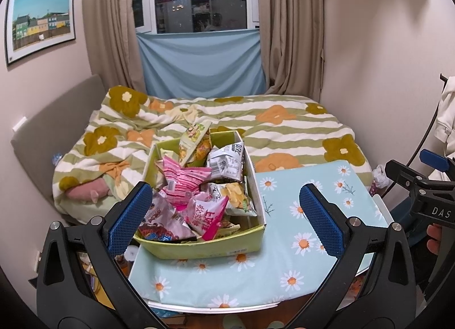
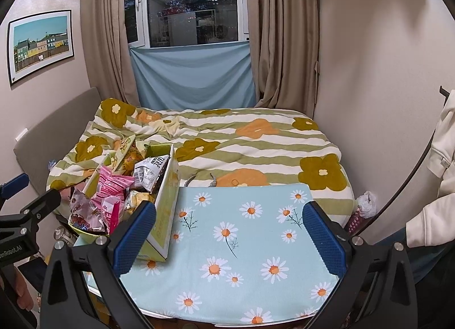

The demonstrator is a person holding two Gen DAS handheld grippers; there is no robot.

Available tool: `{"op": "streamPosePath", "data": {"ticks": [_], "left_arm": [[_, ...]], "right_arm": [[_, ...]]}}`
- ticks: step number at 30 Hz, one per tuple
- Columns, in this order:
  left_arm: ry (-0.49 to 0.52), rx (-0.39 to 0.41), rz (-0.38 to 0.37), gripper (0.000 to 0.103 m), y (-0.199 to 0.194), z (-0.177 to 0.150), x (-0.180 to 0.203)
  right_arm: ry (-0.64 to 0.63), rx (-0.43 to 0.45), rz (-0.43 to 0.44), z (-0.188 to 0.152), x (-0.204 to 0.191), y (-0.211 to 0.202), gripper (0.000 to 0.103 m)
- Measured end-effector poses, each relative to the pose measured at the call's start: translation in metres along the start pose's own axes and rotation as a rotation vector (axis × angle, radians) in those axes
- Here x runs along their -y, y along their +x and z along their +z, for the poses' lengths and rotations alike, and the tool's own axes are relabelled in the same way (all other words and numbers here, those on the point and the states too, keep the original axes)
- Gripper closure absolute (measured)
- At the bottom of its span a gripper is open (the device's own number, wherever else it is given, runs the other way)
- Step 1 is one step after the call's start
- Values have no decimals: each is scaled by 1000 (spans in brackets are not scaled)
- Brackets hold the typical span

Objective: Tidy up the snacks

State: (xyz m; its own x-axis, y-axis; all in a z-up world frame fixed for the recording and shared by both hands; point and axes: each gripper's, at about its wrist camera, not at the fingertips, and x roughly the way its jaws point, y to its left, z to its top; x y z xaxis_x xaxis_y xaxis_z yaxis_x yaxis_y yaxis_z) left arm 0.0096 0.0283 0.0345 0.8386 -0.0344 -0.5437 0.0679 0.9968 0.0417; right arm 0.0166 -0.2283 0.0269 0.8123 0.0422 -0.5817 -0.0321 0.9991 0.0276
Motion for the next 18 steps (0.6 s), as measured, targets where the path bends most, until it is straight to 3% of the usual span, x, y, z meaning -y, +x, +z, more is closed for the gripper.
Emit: {"op": "streamPosePath", "data": {"ticks": [18], "left_arm": [[6, -12, -4, 0, 13, -3, -8]], "right_arm": [[-1, -6, 1, 0, 1, 0, 0]]}}
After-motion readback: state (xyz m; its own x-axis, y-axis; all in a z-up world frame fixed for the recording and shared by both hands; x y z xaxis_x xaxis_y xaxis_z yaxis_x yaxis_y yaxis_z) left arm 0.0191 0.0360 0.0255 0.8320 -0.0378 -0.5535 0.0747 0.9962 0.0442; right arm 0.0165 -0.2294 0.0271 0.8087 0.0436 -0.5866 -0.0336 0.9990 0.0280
